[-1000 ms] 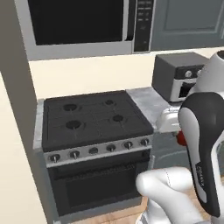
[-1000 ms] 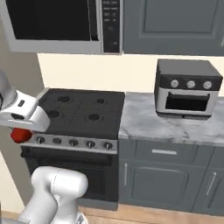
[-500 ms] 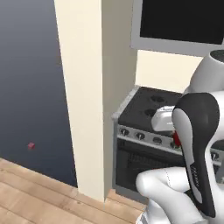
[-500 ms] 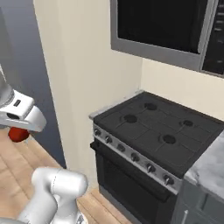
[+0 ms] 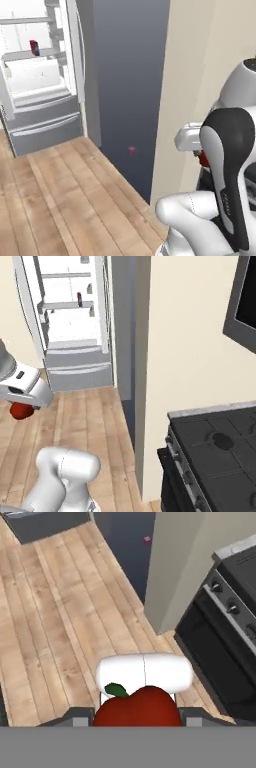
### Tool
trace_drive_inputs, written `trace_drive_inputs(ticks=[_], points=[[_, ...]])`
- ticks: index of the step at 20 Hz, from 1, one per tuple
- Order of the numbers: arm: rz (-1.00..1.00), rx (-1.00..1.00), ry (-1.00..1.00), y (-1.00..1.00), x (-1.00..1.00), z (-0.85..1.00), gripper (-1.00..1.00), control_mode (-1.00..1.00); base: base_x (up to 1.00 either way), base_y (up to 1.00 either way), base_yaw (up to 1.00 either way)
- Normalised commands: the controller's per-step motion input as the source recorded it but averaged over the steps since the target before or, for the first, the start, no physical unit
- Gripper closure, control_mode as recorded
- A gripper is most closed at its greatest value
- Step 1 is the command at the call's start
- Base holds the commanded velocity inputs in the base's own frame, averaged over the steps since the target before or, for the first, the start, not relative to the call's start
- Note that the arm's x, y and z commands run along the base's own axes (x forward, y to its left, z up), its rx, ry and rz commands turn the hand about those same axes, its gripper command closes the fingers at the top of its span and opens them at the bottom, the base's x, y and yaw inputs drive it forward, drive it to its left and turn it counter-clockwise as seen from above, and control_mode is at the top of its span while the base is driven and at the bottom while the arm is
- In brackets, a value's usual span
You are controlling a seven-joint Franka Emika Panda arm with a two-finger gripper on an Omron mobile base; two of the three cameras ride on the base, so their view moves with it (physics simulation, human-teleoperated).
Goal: Pick bell pepper from the fridge and place it on the plate on the counter.
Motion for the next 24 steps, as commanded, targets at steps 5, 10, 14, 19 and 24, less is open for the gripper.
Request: trace_drive_inputs(ticks=[5,10,14,19,24], points=[[0.0,0.0,0.0,0.0,0.0,0.0,1.0,1.0,0.69,-0.06,0.85],[0.0,0.0,0.0,0.0,0.0,0.0,1.0,1.0,0.43,0.0,0.81],[0.0,0.0,0.0,0.0,0.0,0.0,1.0,1.0,0.53,0.04,0.77],[0.0,0.0,0.0,0.0,0.0,0.0,1.0,1.0,0.52,0.31,0.73],[0.0,0.0,0.0,0.0,0.0,0.0,1.0,1.0,0.28,0.73,0.68]])
